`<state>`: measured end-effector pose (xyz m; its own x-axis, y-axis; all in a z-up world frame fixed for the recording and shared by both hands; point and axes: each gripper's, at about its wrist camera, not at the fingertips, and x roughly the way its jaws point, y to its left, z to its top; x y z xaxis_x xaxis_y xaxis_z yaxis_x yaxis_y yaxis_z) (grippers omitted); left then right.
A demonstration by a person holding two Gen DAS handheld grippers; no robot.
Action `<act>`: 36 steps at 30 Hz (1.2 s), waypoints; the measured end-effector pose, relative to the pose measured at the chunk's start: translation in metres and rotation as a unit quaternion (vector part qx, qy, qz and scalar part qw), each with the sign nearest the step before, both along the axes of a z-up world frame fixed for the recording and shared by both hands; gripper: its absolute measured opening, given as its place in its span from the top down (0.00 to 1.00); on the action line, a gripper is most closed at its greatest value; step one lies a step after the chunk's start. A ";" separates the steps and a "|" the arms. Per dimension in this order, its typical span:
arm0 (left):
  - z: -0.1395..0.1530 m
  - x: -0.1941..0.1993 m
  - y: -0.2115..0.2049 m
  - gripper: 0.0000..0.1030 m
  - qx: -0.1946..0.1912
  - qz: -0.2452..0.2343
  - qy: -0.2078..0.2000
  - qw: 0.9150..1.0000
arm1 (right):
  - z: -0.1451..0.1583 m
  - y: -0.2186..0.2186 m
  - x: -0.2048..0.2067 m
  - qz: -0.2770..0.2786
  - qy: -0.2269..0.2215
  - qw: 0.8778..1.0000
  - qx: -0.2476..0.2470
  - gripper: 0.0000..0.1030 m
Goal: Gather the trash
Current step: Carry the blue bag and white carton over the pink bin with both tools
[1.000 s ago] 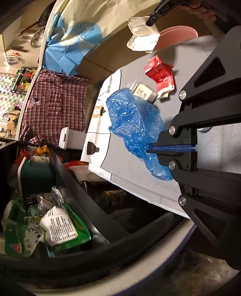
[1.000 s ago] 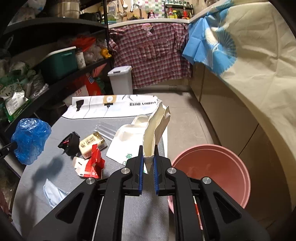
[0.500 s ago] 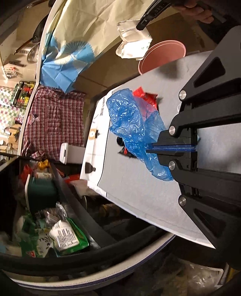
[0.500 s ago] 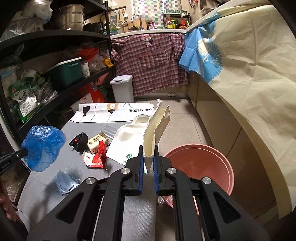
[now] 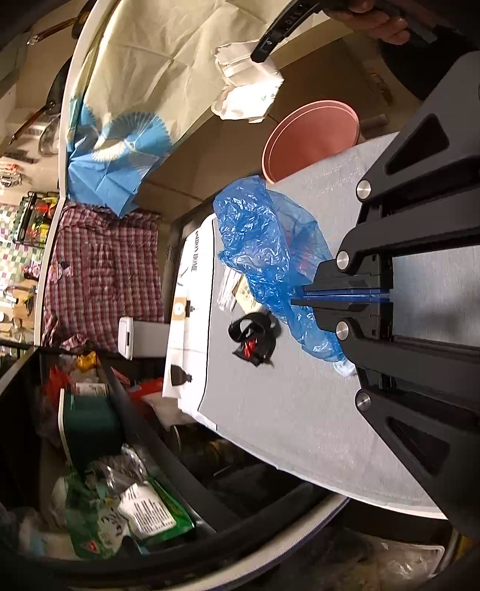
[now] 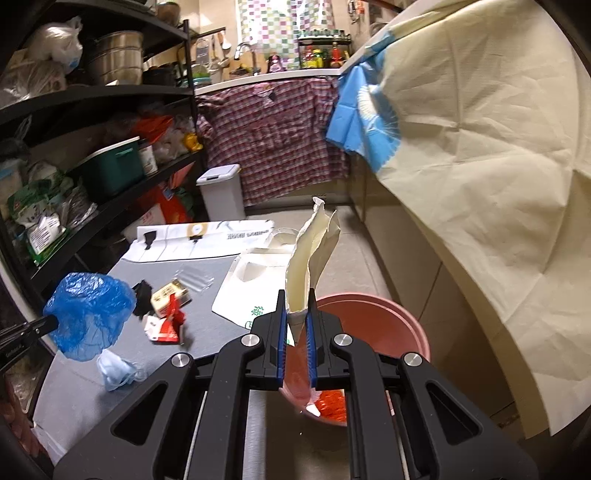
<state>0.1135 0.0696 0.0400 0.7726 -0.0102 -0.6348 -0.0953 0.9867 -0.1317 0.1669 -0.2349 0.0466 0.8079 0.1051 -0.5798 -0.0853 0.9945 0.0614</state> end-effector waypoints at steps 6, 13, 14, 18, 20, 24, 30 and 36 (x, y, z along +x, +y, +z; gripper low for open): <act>-0.001 0.008 -0.017 1.00 0.003 -0.016 0.003 1.000 | 0.000 -0.026 0.007 -0.030 -0.006 1.000 -0.002 0.91; -0.002 0.021 -0.040 1.00 0.009 -0.036 0.006 0.999 | 0.000 -0.047 0.015 -0.059 -0.012 0.998 0.006 0.91; -0.002 0.023 -0.043 1.00 0.009 -0.039 0.007 0.999 | -0.001 -0.050 0.017 -0.064 -0.012 0.998 0.008 0.91; -0.002 0.034 -0.056 1.00 0.010 -0.050 0.009 0.999 | -0.004 -0.059 0.022 -0.078 -0.010 0.997 0.016 0.91; -0.003 0.038 -0.061 1.00 0.011 -0.054 0.010 0.998 | -0.005 -0.063 0.024 -0.082 -0.009 0.996 0.019 0.91; -0.005 0.049 -0.073 1.00 0.011 -0.066 0.013 0.998 | -0.009 -0.071 0.030 -0.094 -0.006 0.995 0.024 0.91; -0.010 0.065 -0.092 1.00 0.006 -0.084 0.017 0.996 | -0.014 -0.084 0.038 -0.115 -0.001 0.993 0.031 0.91; -0.017 0.083 -0.117 1.00 0.002 -0.107 0.021 0.994 | -0.019 -0.091 0.043 -0.129 0.003 0.991 0.029 0.91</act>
<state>0.1964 -0.0478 0.0234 0.7259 -0.1687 -0.6668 0.1111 0.9855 -0.1285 0.2096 -0.3259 0.0271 0.8086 -0.0712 -0.5840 0.1720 0.9779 0.1188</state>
